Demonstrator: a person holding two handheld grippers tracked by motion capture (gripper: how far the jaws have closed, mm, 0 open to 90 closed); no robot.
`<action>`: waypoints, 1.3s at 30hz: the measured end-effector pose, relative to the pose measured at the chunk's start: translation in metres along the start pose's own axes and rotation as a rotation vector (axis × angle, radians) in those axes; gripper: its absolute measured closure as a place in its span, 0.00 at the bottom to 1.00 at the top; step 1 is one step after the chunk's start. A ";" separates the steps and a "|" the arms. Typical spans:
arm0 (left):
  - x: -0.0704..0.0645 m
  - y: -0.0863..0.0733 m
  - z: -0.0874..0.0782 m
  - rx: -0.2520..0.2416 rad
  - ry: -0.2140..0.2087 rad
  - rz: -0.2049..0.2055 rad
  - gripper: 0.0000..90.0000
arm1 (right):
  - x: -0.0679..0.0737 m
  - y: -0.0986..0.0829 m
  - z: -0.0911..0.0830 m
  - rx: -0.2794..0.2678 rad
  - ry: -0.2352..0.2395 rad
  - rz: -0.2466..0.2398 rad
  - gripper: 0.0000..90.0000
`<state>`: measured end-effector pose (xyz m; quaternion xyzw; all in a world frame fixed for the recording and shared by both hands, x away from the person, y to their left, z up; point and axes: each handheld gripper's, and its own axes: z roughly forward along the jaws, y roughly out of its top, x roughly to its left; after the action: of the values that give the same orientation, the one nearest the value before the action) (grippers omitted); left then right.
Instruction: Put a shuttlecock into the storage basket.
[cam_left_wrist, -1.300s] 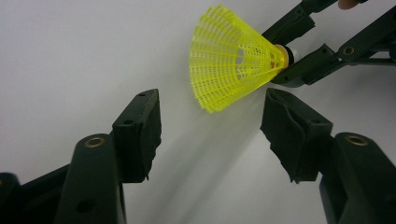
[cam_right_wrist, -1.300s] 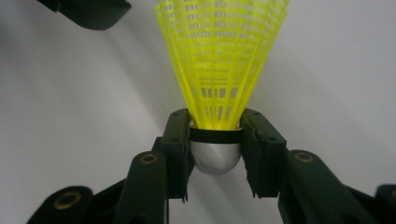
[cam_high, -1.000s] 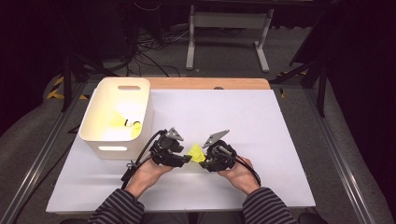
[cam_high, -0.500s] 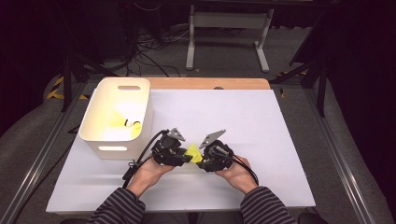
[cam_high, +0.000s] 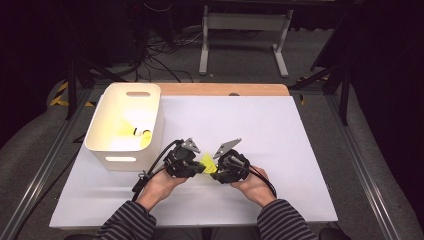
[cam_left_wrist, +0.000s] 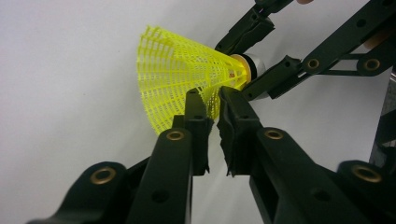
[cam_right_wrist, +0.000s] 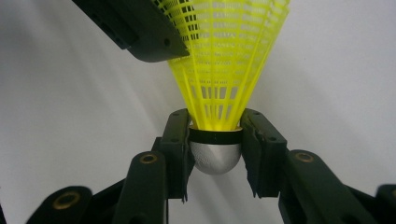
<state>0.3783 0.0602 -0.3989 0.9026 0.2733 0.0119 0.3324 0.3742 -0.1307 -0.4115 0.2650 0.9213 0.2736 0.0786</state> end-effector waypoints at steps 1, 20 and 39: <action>0.000 0.000 0.000 -0.002 0.001 0.014 0.95 | 0.000 0.000 0.000 0.001 0.001 0.001 0.71; -0.005 0.004 -0.003 -0.020 -0.022 0.039 1.00 | -0.001 -0.003 0.000 -0.020 -0.021 0.018 0.58; -0.003 0.004 -0.007 -0.025 0.005 0.025 1.00 | -0.010 -0.024 -0.013 -0.071 -0.112 0.088 0.30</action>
<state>0.3763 0.0609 -0.3904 0.9018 0.2626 0.0220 0.3426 0.3682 -0.1588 -0.4141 0.3172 0.8927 0.2939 0.1270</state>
